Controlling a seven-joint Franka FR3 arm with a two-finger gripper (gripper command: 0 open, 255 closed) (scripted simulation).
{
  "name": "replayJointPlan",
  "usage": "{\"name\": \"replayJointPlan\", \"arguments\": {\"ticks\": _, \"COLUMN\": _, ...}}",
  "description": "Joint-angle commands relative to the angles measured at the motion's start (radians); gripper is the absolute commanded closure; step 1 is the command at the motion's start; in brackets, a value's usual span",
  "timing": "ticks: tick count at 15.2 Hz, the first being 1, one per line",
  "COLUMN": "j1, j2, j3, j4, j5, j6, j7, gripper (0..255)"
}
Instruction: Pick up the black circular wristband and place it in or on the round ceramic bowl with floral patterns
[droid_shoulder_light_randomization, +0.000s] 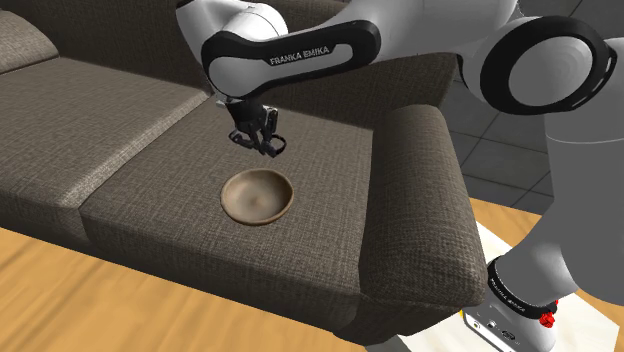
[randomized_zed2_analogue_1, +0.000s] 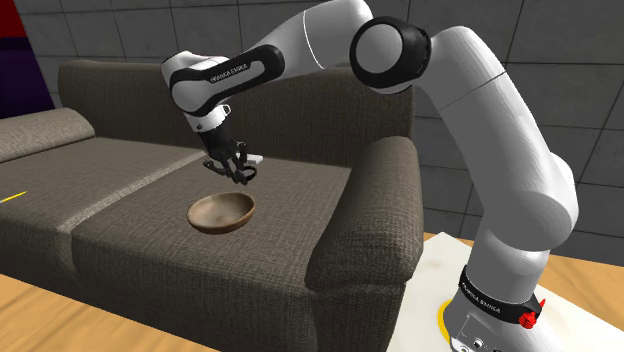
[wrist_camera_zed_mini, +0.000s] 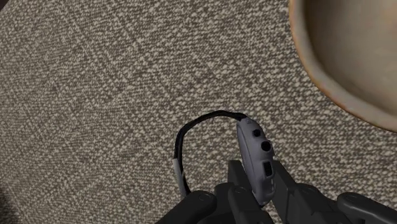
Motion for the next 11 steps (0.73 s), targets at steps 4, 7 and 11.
{"name": "replayJointPlan", "arguments": {"ticks": 4, "j1": 0.006, "j2": -0.012, "j3": 0.002, "j4": 0.049, "j5": 0.005, "j6": -0.058, "j7": -0.015, "gripper": 255}}
{"name": "replayJointPlan", "arguments": {"ticks": 7, "j1": 0.010, "j2": -0.016, "j3": 0.003, "j4": 0.083, "j5": 0.007, "j6": -0.094, "j7": -0.025, "gripper": 255}}
{"name": "replayJointPlan", "arguments": {"ticks": 11, "j1": 0.018, "j2": -0.017, "j3": 0.002, "j4": 0.135, "j5": 0.008, "j6": -0.145, "j7": -0.038, "gripper": 255}}
